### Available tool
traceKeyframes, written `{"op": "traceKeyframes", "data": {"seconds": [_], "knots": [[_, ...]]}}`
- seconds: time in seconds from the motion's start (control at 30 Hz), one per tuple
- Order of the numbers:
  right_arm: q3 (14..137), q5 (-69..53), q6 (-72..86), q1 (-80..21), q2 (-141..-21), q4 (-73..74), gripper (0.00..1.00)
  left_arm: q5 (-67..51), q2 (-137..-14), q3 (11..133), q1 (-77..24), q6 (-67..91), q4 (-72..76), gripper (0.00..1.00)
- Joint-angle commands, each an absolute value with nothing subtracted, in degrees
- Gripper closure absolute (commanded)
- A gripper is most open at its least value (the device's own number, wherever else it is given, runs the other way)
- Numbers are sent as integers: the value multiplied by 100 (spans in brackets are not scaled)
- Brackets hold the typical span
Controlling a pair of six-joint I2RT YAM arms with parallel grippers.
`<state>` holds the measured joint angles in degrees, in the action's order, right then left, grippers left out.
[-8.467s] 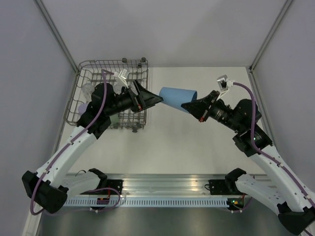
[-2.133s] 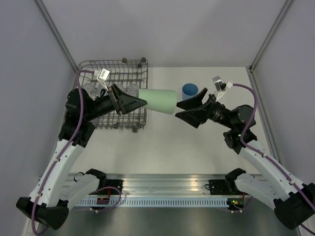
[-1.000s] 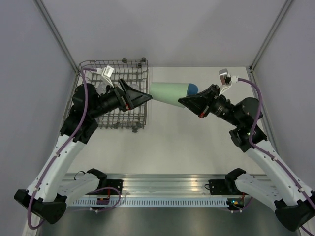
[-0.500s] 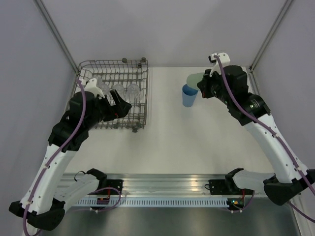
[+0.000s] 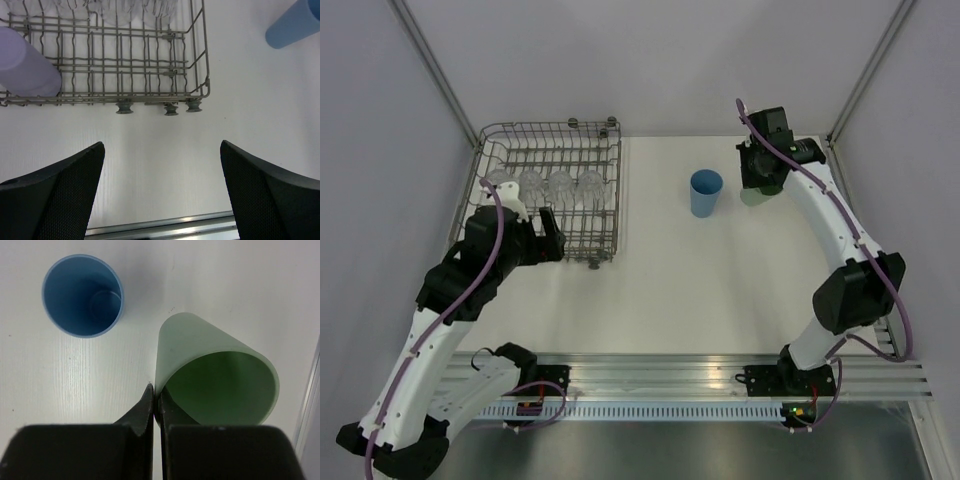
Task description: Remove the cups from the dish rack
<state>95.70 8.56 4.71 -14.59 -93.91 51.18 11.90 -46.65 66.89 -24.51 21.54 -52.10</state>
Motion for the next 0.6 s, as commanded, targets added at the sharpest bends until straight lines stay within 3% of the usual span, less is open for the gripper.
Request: {"op": "traceKeyframes", "data": {"seconds": [0.0, 0.57], "knots": [[10238, 932, 281, -1389, -9947, 5580, 99, 1477, -4702, 6321, -2452, 1723, -5239, 0], [11601, 413, 105, -1028, -11865, 6029, 100, 1538, -4465, 5977, -2452, 1749, -5054, 0]]}}
